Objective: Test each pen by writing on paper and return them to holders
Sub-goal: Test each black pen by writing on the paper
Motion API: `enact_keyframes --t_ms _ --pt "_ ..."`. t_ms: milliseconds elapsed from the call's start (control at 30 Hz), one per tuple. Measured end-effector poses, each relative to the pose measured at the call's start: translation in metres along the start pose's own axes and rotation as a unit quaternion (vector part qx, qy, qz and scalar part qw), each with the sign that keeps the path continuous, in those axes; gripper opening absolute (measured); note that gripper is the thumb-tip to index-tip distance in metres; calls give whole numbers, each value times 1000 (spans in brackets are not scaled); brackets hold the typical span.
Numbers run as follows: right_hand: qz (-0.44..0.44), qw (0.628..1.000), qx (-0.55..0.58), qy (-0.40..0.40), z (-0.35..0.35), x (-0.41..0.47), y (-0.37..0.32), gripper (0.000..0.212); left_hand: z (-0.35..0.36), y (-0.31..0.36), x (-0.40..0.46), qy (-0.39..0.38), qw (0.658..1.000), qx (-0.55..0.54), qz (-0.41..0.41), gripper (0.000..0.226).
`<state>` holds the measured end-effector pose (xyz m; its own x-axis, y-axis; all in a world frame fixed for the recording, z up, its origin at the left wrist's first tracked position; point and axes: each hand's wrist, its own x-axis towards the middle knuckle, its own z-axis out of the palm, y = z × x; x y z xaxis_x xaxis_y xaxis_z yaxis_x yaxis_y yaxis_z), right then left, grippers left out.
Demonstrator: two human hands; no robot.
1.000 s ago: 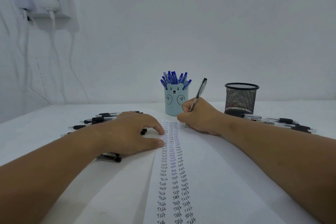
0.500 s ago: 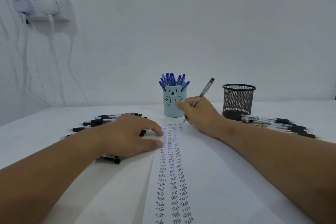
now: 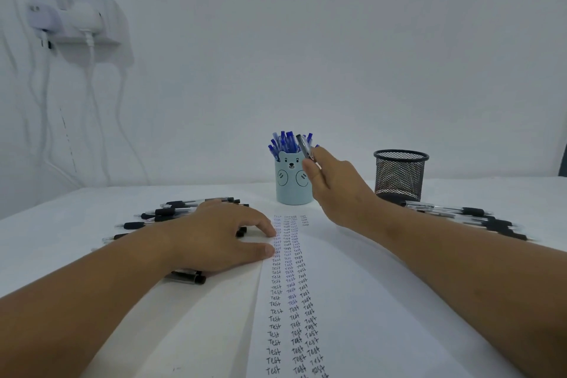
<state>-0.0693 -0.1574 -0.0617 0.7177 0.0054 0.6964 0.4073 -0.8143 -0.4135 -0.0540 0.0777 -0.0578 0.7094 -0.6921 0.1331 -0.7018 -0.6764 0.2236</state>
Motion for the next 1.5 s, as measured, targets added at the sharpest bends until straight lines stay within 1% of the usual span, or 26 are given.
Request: enact_keyframes --t_ms 133,233,333,433,533,633,733,833,900,967,1000,1067,1100,1167,1233,1300,1400,1500 --pt "7 1000 -2 -26 -4 1 -3 24 0 2 0 -4 1000 11 3 34" --pt "28 996 -55 -59 -14 5 -12 31 3 1 1 0 1000 24 3 32" --pt "60 994 -72 -64 -28 10 -18 37 5 0 1 7 999 33 6 29" --pt "57 989 -110 -83 -47 11 -20 33 4 0 0 14 999 34 5 27" --pt "67 973 -180 -126 -72 9 -14 28 3 2 1 26 999 42 0 24" --pt "99 948 -245 -177 -102 1 0 21 4 4 3 40 998 55 -4 27" --pt "139 917 -303 -218 -131 -13 16 19 8 8 3 65 995 75 -9 31" --pt "181 910 -317 -199 -146 -29 34 14 11 14 2 81 992 95 -20 35" --pt "192 903 -337 -183 -152 -39 44 15 12 17 2 86 991 98 -22 36" --pt "202 891 -357 -194 -157 -46 51 6 12 18 2 84 991 99 -24 35" --pt "209 886 -362 -203 -158 -47 54 8 13 18 2 83 991 100 -26 34" --pt "222 883 -357 -210 -160 -50 59 23 13 18 3 84 991 98 -26 31" --pt "221 886 -352 -208 -161 -51 60 28 14 17 4 85 991 97 -25 31" --pt "213 897 -330 -201 -163 -49 58 30 14 16 5 81 992 94 -25 29" --pt "192 906 -316 -205 -162 -44 52 27 13 15 5 78 993 89 -22 28" --pt "151 914 -314 -207 -154 -35 42 21 12 14 5 79 994 80 -15 28" --pt "97 926 -291 -218 -127 -22 14 15 3 11 5 94 995 44 -9 19" --pt "44 936 -237 -257 -88 -10 -17 12 -13 -2 5 108 994 2 -3 10"
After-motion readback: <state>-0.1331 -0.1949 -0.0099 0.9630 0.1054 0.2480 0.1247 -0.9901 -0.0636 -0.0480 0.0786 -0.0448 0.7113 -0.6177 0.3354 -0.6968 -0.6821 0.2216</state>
